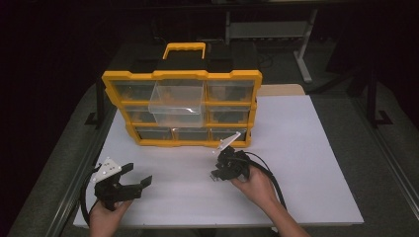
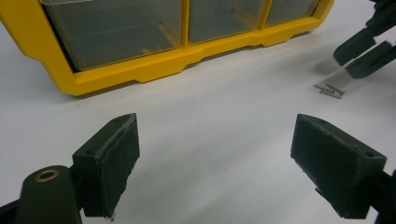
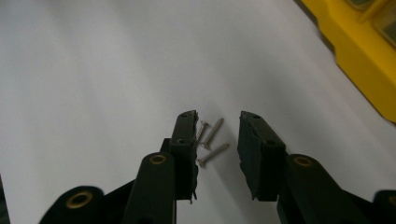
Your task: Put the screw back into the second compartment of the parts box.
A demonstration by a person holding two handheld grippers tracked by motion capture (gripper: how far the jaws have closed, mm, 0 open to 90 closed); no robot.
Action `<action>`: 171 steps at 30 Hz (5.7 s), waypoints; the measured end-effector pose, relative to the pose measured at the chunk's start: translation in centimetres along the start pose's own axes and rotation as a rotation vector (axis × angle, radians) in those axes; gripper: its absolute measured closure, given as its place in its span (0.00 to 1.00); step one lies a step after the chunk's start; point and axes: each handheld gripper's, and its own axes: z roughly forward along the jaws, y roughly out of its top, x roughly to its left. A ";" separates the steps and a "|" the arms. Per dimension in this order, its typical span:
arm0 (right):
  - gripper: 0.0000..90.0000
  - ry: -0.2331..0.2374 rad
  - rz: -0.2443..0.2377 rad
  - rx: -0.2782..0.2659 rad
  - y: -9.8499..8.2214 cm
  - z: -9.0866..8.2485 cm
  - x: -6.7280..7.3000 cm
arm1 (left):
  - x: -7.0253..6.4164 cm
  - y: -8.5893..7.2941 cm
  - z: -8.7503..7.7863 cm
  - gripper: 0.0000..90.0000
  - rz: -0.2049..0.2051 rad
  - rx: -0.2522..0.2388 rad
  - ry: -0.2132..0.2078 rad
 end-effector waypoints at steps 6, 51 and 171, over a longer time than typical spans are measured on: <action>0.80 0.008 0.009 0.036 0.6 1.4 0.2 | 0.0 0.0 0.0 0.16 -0.002 -0.001 0.000; 0.97 0.060 0.026 -0.007 0.1 -3.4 -0.8 | 0.0 0.0 0.1 0.16 -0.017 0.000 0.007; 0.76 0.116 0.002 -0.066 -0.4 -6.6 -2.6 | -0.2 -0.1 0.5 0.16 -0.017 0.009 0.009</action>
